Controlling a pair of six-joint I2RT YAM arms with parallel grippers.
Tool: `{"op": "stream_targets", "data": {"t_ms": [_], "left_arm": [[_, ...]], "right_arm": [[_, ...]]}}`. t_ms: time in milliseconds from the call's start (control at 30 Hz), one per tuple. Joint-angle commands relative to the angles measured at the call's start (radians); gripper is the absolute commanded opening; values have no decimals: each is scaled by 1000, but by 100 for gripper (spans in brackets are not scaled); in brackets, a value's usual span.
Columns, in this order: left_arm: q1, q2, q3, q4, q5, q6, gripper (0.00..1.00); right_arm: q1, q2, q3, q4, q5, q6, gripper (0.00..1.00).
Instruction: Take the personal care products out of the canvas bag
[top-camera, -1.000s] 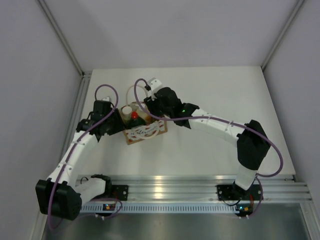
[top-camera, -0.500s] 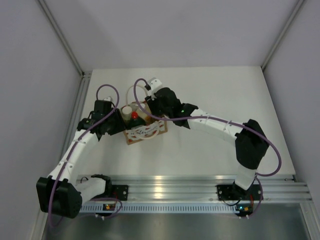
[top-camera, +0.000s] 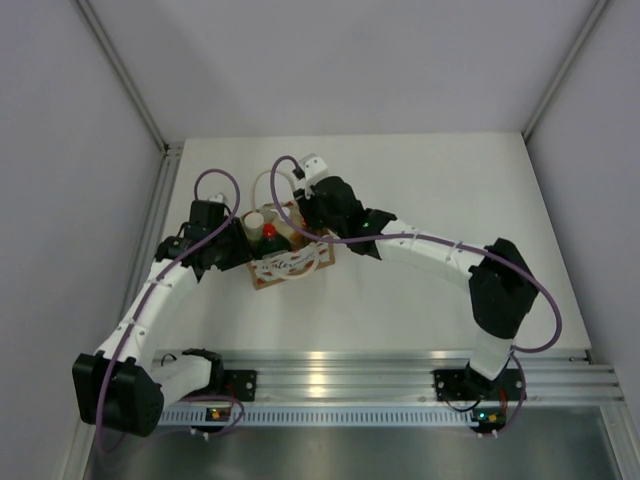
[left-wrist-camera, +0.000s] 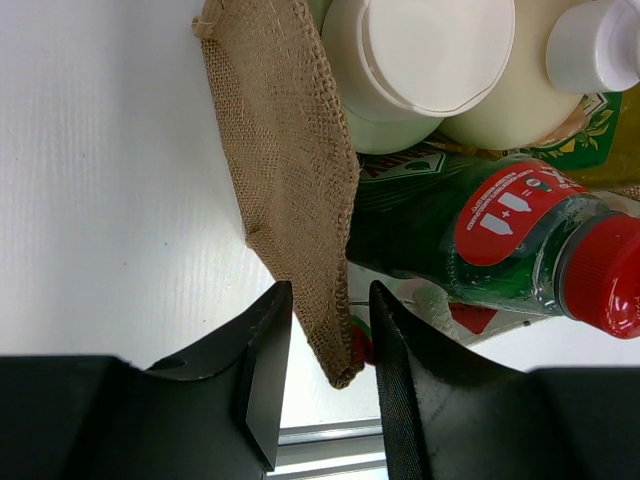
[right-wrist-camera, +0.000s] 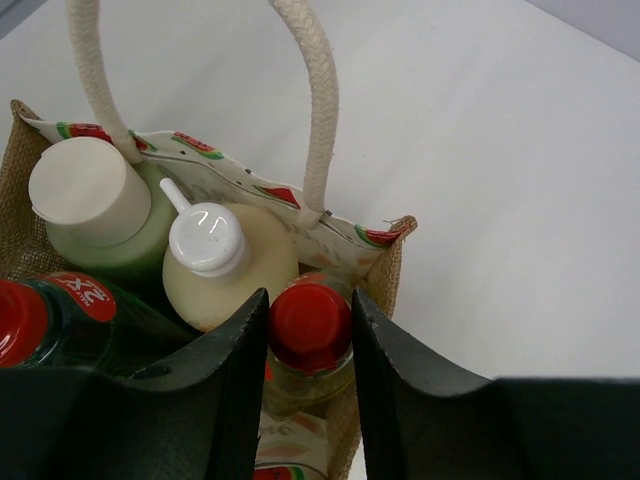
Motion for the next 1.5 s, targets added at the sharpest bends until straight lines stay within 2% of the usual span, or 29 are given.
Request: {"op": "stream_targets", "data": {"t_ms": [0, 133, 233, 267, 433, 733, 1467], "left_arm": [[-7, 3, -11, 3, 13, 15, 41], [-7, 3, -11, 4, 16, 15, 41], [-9, 5, -10, 3, 17, 17, 41], [-9, 5, -11, 3, 17, 17, 41], [-10, 0, -11, 3, 13, 17, 41], [-12, -4, -13, 1, 8, 14, 41], [-13, 20, -13, 1, 14, 14, 41]], "right_arm": [[-5, -26, -20, 67, 11, 16, 34], [-5, -31, -47, 82, 16, 24, 35], [-5, -34, -47, 85, 10, 24, 22], [-5, -37, -49, 88, 5, 21, 12], [-3, -72, -81, 146, -1, 1, 0], [-5, -123, -90, 216, -7, -44, 0], [-5, -180, -73, 262, -29, -55, 0]]}}
